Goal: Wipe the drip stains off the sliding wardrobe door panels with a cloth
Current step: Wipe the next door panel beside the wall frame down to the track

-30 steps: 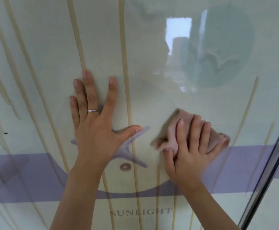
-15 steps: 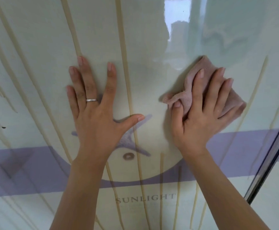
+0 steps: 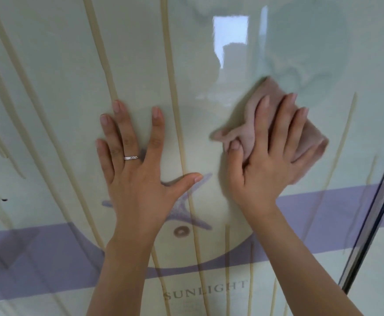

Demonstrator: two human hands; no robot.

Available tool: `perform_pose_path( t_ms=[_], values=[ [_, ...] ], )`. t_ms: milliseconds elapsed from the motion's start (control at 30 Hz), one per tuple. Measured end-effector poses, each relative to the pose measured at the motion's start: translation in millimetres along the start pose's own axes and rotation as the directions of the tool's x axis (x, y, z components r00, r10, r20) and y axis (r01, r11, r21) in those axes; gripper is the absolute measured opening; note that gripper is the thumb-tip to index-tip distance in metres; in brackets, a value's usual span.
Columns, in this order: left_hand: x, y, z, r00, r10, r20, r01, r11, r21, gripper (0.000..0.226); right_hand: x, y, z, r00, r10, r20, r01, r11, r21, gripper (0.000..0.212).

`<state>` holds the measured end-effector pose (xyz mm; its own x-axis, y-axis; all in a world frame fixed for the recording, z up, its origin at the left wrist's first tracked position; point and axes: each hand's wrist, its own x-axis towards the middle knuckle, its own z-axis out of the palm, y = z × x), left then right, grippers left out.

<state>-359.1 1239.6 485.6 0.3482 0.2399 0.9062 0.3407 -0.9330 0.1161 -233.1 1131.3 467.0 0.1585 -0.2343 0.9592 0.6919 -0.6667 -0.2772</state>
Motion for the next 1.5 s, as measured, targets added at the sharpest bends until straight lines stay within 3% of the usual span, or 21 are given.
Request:
perform_pose_path(
  t_ms=[167, 367, 533, 600, 700, 800, 933, 1100, 1233, 1300, 1500],
  values=[
    [1, -2, 1, 1.000, 0.016, -0.015, -0.016, 1.000, -0.001, 0.106, -59, 38, -11, 0.939, -0.314, 0.141, 0.321, 0.947, -0.030, 0.061],
    [1, -2, 1, 1.000, 0.009, 0.005, -0.009, 1.000, -0.019, 0.106, 10, 41, -4, 0.999, -0.035, 0.017, 0.036, 0.998, -0.054, 0.057],
    [-1, 9, -7, 0.999, -0.022, 0.032, 0.023, 0.999, -0.022, 0.112, -71, 58, -15, 0.967, -0.194, 0.163, 0.205, 0.977, -0.055, 0.062],
    [-3, 26, -12, 0.998, -0.070, -0.003, 0.070, 0.997, -0.038, 0.112, -63, 66, -22, 0.944, -0.247, 0.217, 0.260, 0.965, -0.033, 0.061],
    [-7, 62, -6, 0.999, -0.003, -0.043, 0.002, 0.999, -0.041, 0.109, -12, 74, -21, 0.944, -0.169, 0.283, 0.164, 0.986, 0.042, 0.038],
    [-7, 91, 17, 1.000, -0.019, -0.008, 0.019, 0.999, -0.038, 0.115, 22, 99, -12, 0.936, -0.134, 0.326, 0.123, 0.991, 0.056, 0.056],
    [-7, 91, 33, 0.995, -0.089, 0.047, 0.089, 0.996, -0.017, 0.110, -2, 119, -16, 0.962, -0.203, 0.181, 0.211, 0.977, -0.028, 0.060],
    [-9, 89, 30, 0.994, -0.100, 0.039, 0.100, 0.995, 0.000, 0.110, -32, 149, -28, 0.914, -0.363, 0.183, 0.366, 0.930, 0.019, 0.062],
    [-9, 91, 30, 0.992, -0.112, 0.051, 0.112, 0.994, -0.008, 0.110, 46, 134, -16, 0.985, -0.170, 0.031, 0.169, 0.985, 0.018, 0.056],
    [-9, 91, 30, 0.992, -0.112, 0.056, 0.114, 0.993, -0.017, 0.110, 47, 131, -14, 0.989, -0.144, 0.012, 0.145, 0.989, -0.007, 0.057],
    [-9, 90, 30, 0.992, -0.113, 0.053, 0.113, 0.994, -0.008, 0.111, -28, 156, -26, 0.916, -0.367, 0.162, 0.373, 0.928, -0.005, 0.061]
  ],
)
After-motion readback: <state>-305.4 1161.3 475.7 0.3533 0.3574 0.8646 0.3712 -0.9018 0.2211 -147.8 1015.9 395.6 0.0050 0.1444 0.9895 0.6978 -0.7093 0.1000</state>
